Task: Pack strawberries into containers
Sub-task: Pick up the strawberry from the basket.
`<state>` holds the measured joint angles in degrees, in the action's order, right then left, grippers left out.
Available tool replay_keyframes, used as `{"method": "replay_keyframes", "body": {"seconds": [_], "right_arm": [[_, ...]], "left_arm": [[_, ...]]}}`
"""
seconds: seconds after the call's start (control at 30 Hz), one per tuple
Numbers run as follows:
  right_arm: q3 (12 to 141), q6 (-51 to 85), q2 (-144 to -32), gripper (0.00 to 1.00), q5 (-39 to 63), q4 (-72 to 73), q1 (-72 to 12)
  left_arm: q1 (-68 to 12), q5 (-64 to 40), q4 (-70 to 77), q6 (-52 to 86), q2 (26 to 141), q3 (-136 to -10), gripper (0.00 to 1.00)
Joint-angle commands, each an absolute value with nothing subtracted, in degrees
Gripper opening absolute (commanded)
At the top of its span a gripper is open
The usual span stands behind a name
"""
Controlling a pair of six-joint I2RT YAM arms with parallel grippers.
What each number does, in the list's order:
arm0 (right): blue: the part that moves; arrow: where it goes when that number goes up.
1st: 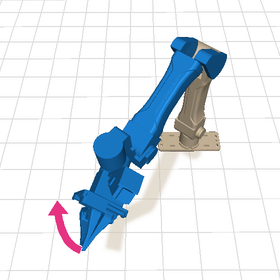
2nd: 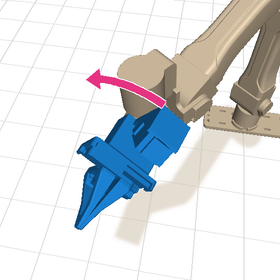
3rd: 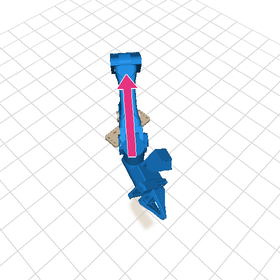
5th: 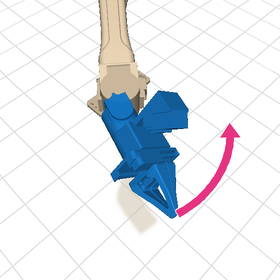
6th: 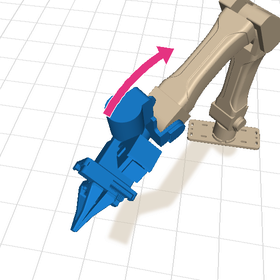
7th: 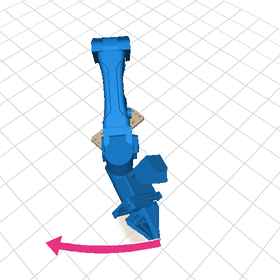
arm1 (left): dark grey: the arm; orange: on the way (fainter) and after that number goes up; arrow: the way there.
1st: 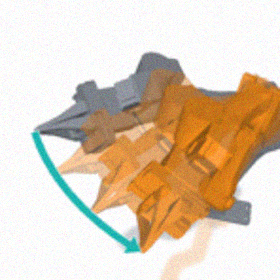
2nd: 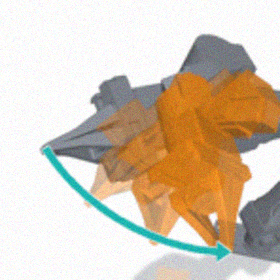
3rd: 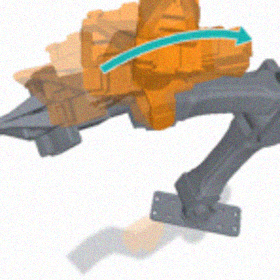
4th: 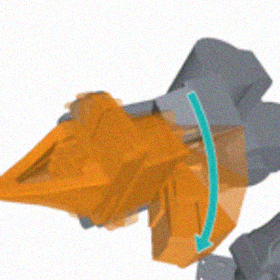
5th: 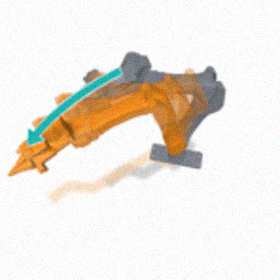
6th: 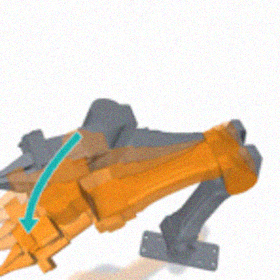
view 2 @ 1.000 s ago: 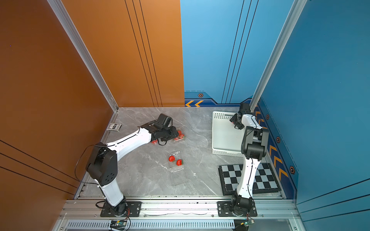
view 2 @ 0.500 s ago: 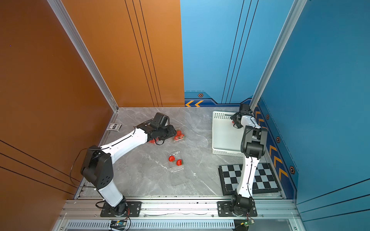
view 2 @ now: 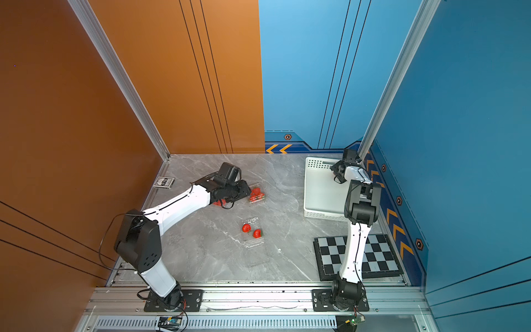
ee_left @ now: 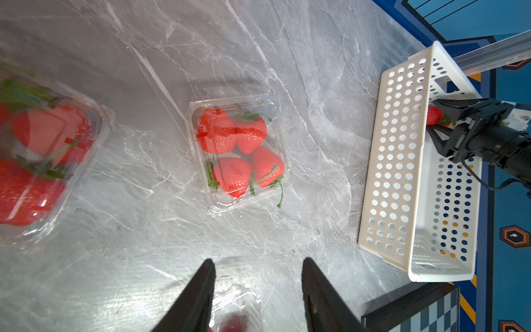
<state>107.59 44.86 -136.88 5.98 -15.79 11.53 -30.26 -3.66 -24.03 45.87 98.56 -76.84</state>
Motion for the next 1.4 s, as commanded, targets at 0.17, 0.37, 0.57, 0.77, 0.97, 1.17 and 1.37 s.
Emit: {"method": "replay_keyframes", "body": {"seconds": [0.17, 0.37, 0.57, 0.77, 0.97, 1.17, 1.37], "right_arm": [[109.7, 42.4, -141.5, 0.43, 6.4, -20.2, 10.7], [113.0, 41.2, -143.0, 0.4, 8.1, -22.6, 10.7], [116.7, 40.8, -145.7, 0.51, 10.4, -26.0, 10.1], [120.8, 39.2, -147.9, 0.5, 11.9, -30.1, 9.4], [120.8, 37.8, -147.6, 0.35, 12.0, -31.6, 8.9], [118.5, 36.5, -146.0, 0.27, 12.6, -32.3, 8.8], [112.9, 34.6, -141.0, 0.24, 15.4, -31.6, 8.8]], "left_arm": [[-29.5, -3.9, -25.4, 45.2, 97.3, -75.9, 0.51], [-29.5, -4.1, -25.4, 45.3, 97.6, -75.9, 0.5], [-29.4, -4.3, -25.4, 45.4, 97.8, -76.0, 0.5], [-29.2, -4.2, -25.4, 45.4, 97.3, -75.3, 0.5], [-29.0, -4.2, -25.4, 45.5, 96.8, -74.8, 0.5], [-29.0, -4.1, -25.4, 45.6, 96.0, -74.0, 0.49], [-28.8, -3.8, -25.4, 45.7, 94.8, -72.8, 0.49]]}}
